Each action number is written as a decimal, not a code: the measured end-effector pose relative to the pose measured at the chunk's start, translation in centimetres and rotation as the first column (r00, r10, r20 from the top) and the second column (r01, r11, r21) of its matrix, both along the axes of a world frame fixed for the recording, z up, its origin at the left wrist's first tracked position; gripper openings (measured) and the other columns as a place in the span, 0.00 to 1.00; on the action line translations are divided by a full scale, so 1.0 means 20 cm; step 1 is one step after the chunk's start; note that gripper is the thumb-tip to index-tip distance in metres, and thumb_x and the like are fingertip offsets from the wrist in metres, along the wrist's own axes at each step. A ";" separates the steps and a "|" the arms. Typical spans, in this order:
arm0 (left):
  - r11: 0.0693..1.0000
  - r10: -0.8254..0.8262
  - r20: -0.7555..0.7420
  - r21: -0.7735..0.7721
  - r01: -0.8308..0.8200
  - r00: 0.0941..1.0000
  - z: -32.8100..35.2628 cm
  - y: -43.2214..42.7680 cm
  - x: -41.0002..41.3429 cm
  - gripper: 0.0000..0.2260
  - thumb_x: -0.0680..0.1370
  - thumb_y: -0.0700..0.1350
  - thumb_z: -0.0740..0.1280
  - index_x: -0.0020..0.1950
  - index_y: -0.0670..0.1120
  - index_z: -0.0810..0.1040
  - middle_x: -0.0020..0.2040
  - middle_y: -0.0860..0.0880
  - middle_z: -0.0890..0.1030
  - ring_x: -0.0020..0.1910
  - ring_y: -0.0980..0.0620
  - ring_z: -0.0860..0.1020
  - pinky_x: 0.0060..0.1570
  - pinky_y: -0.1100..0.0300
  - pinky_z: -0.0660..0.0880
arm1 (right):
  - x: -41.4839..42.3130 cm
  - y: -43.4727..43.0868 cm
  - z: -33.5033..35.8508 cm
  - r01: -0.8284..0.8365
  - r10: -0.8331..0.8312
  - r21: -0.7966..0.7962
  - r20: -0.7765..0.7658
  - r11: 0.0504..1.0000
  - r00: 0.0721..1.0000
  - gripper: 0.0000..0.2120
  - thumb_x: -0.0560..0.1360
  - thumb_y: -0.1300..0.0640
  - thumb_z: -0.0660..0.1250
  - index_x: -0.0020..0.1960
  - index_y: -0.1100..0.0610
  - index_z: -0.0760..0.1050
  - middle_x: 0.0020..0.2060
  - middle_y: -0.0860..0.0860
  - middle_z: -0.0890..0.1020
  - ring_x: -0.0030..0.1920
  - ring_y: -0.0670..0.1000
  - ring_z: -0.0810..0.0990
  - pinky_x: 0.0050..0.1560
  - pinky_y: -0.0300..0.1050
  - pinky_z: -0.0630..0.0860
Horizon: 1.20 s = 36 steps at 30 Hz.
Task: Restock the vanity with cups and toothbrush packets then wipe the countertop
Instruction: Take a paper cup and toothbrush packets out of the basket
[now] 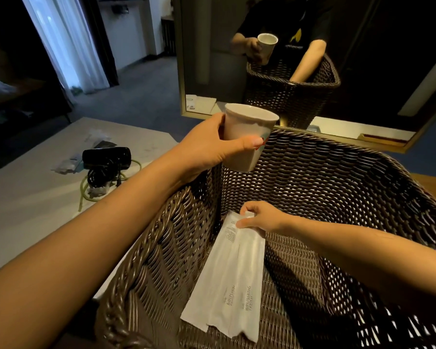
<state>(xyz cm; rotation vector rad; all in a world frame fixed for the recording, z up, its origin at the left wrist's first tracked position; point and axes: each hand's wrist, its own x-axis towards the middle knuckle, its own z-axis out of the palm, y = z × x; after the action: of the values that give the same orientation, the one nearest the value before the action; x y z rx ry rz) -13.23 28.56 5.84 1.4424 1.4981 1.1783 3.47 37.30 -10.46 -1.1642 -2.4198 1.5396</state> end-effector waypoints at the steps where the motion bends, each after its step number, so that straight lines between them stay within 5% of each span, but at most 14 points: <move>1: 1.000 -0.004 0.003 0.003 0.004 1.000 0.00 0.00 0.00 0.33 0.67 0.55 0.71 0.69 0.51 0.63 0.57 0.57 0.72 0.49 0.63 0.73 0.36 0.73 0.73 | 0.00 0.01 0.04 -0.008 0.008 -0.015 -0.005 1.000 1.000 0.08 0.71 0.57 0.71 0.42 0.58 0.73 0.21 0.48 0.71 0.19 0.45 0.67 0.20 0.36 0.66; 10: 1.000 -0.020 -0.014 -0.001 0.020 1.000 -0.01 0.00 0.01 0.38 0.63 0.58 0.72 0.69 0.51 0.62 0.64 0.54 0.72 0.47 0.63 0.72 0.33 0.73 0.71 | 0.11 0.10 0.40 -0.018 0.019 0.071 -0.003 0.997 1.000 0.07 0.71 0.55 0.70 0.42 0.57 0.74 0.31 0.56 0.73 0.25 0.47 0.70 0.21 0.36 0.68; 15: 0.998 -0.038 -0.011 -0.049 0.037 0.999 0.02 -0.03 0.01 0.44 0.56 0.61 0.72 0.69 0.51 0.63 0.67 0.50 0.71 0.58 0.54 0.71 0.49 0.63 0.71 | 0.20 0.07 0.65 0.108 -0.090 0.182 -0.106 0.977 0.990 0.05 0.71 0.58 0.70 0.42 0.57 0.74 0.34 0.50 0.77 0.27 0.39 0.76 0.25 0.32 0.71; 18: 0.990 -0.081 0.075 -0.107 0.089 0.994 0.05 -0.04 -0.01 0.44 0.53 0.61 0.74 0.66 0.50 0.67 0.64 0.50 0.74 0.61 0.50 0.72 0.59 0.53 0.70 | 0.27 0.03 0.81 0.180 -0.146 0.278 -0.140 0.943 0.979 0.07 0.71 0.55 0.70 0.44 0.57 0.75 0.38 0.50 0.79 0.36 0.44 0.77 0.34 0.34 0.73; 26: 0.953 -0.261 0.262 -0.084 0.291 0.929 0.17 -0.02 0.06 0.19 0.60 0.50 0.72 0.48 0.54 0.73 0.48 0.54 0.80 0.48 0.56 0.78 0.39 0.62 0.77 | 0.54 -0.07 1.14 0.481 -0.350 0.358 -0.374 0.800 0.859 0.04 0.69 0.51 0.71 0.42 0.48 0.77 0.44 0.52 0.81 0.42 0.50 0.82 0.38 0.41 0.78; 30: 0.921 -0.374 0.249 -0.014 0.389 0.893 0.30 -0.01 0.19 0.19 0.60 0.50 0.72 0.49 0.55 0.74 0.49 0.56 0.80 0.48 0.59 0.77 0.38 0.64 0.76 | 0.73 -0.14 1.25 0.608 -0.419 0.331 -0.490 0.721 0.764 0.03 0.67 0.49 0.72 0.37 0.45 0.78 0.39 0.50 0.82 0.37 0.47 0.82 0.35 0.41 0.77; 34: 0.890 -0.451 0.237 0.043 0.455 0.860 0.40 -0.03 0.37 0.25 0.59 0.52 0.73 0.54 0.51 0.75 0.55 0.51 0.81 0.54 0.55 0.78 0.51 0.57 0.77 | 0.93 -0.22 1.36 0.670 -0.424 0.335 -0.569 0.662 0.704 0.04 0.68 0.52 0.72 0.37 0.47 0.77 0.36 0.48 0.80 0.32 0.42 0.81 0.31 0.36 0.76; 36: 0.877 -0.478 0.199 0.070 0.475 0.855 0.45 -0.05 0.48 0.25 0.59 0.54 0.73 0.55 0.51 0.76 0.53 0.52 0.83 0.53 0.55 0.80 0.45 0.61 0.77 | 1.03 -0.27 1.41 0.693 -0.424 0.346 -0.593 0.633 0.684 0.04 0.69 0.53 0.72 0.39 0.49 0.77 0.37 0.49 0.80 0.32 0.43 0.81 0.32 0.37 0.77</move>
<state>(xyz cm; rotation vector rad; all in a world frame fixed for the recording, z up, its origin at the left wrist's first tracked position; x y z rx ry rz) -3.68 27.55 14.84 1.5315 0.9089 0.9951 24.16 31.94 17.79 -1.1135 -1.7088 0.7168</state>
